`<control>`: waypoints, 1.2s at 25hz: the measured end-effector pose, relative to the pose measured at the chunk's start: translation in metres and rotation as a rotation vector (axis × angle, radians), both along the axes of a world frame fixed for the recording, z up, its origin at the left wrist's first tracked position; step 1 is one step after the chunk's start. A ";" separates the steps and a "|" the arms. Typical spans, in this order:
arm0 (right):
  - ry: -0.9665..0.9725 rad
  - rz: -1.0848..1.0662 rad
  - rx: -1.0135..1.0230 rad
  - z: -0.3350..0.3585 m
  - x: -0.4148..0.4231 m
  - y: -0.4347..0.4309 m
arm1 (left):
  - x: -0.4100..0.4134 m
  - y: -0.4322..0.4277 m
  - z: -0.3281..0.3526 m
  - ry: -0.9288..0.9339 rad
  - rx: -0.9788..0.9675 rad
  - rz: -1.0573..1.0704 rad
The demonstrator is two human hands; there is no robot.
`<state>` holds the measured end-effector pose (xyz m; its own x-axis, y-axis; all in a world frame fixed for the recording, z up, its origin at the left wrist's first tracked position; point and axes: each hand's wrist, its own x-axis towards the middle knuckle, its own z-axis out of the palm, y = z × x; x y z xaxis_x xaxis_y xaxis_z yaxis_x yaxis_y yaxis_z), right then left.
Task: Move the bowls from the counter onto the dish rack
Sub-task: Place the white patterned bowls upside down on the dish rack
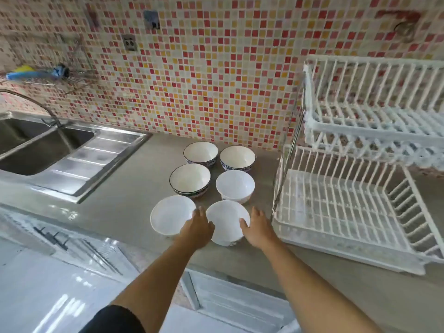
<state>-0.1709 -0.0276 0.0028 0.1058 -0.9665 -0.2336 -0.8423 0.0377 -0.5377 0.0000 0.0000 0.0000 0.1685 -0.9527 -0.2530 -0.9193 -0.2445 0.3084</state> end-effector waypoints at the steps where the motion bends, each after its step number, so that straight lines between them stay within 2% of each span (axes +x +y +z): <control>1: 0.017 -0.045 0.033 -0.006 0.004 -0.003 | -0.001 -0.005 -0.007 -0.038 -0.007 -0.008; 3: 0.029 -0.092 0.100 -0.026 0.006 -0.009 | -0.005 -0.014 -0.020 -0.046 -0.006 0.028; 6: -0.010 -0.068 0.162 -0.038 0.007 -0.011 | -0.011 -0.020 -0.032 -0.154 -0.012 0.009; 8: -0.082 -0.068 0.121 -0.033 0.007 -0.013 | -0.012 -0.021 -0.030 -0.195 -0.014 0.010; 11: -0.181 -0.057 -0.020 -0.008 0.001 -0.012 | -0.012 -0.021 0.007 -0.084 -0.101 0.049; 14: -0.271 -0.040 -0.188 0.043 0.000 -0.013 | 0.000 -0.024 0.063 0.189 -0.320 0.097; 17: -0.263 -0.006 -0.396 0.110 0.008 -0.021 | 0.011 -0.029 0.127 0.208 -0.649 -0.010; 22: -0.286 -0.048 -0.780 0.231 0.004 -0.011 | 0.009 -0.038 0.230 0.477 -1.126 -0.059; 24: -0.319 -0.068 -0.903 0.270 -0.011 -0.005 | -0.002 -0.038 0.267 0.731 -1.123 -0.165; 26: -0.378 -0.096 -0.962 0.292 -0.032 -0.002 | -0.014 -0.039 0.294 0.957 -1.031 -0.344; 28: -0.518 -0.102 -0.935 0.305 -0.053 -0.004 | -0.028 -0.047 0.311 1.084 -0.873 -0.501; 30: -0.660 -0.106 -0.864 0.308 -0.068 -0.006 | -0.043 -0.052 0.322 1.134 -0.703 -0.621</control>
